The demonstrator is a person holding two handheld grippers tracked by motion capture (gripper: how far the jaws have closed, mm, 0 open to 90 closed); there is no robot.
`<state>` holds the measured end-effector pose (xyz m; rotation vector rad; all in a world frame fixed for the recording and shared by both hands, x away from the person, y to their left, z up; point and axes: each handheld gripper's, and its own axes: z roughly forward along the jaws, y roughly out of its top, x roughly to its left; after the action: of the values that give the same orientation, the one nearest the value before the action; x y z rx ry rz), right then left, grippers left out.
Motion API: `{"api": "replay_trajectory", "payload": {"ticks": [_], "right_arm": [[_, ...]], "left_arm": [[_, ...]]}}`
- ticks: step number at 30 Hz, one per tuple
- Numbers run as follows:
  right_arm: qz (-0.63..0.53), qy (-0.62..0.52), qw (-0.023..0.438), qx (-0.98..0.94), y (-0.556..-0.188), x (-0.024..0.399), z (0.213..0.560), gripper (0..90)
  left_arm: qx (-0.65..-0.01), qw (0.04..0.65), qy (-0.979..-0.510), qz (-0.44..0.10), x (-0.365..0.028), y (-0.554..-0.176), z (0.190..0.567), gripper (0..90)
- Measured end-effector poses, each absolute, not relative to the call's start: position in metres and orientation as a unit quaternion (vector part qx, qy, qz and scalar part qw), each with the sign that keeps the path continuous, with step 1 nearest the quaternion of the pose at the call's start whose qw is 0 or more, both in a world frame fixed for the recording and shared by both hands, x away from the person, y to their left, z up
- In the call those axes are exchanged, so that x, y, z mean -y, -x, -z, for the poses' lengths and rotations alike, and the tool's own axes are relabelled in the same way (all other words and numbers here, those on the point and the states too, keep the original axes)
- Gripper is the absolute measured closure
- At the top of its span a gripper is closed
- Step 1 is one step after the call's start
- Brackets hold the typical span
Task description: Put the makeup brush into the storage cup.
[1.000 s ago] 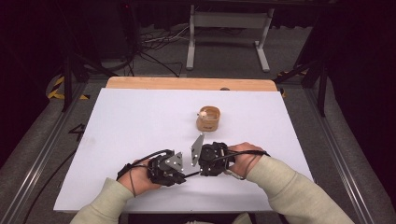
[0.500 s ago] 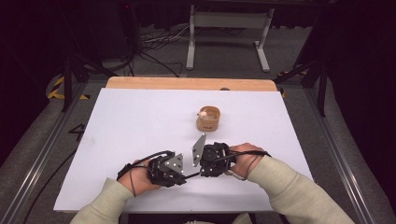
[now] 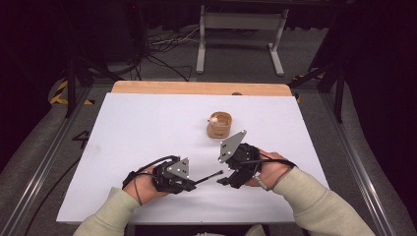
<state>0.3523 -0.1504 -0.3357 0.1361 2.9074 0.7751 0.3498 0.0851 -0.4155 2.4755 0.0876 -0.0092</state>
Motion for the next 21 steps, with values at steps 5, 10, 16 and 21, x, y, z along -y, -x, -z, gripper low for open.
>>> {"api": "replay_trajectory", "payload": {"ticks": [5,10,16,21], "right_arm": [[-0.288,-0.070,0.069,-0.953,-0.354,0.166,0.335,22.6],[-0.328,-0.086,0.073,-0.938,-0.354,0.179,0.339,17.8],[-0.371,-0.090,0.078,-0.921,-0.353,0.193,0.351,11.3],[-0.409,-0.102,0.088,-0.903,-0.352,0.202,0.357,10.7]], "left_arm": [[-0.037,0.341,-0.939,0.000,-0.088,-0.351,0.416,83.2],[-0.046,0.370,-0.928,-0.010,-0.091,-0.352,0.413,83.2],[-0.061,0.407,-0.911,-0.012,-0.098,-0.355,0.414,83.2],[-0.074,0.434,-0.898,-0.016,-0.101,-0.358,0.415,83.2]]}}
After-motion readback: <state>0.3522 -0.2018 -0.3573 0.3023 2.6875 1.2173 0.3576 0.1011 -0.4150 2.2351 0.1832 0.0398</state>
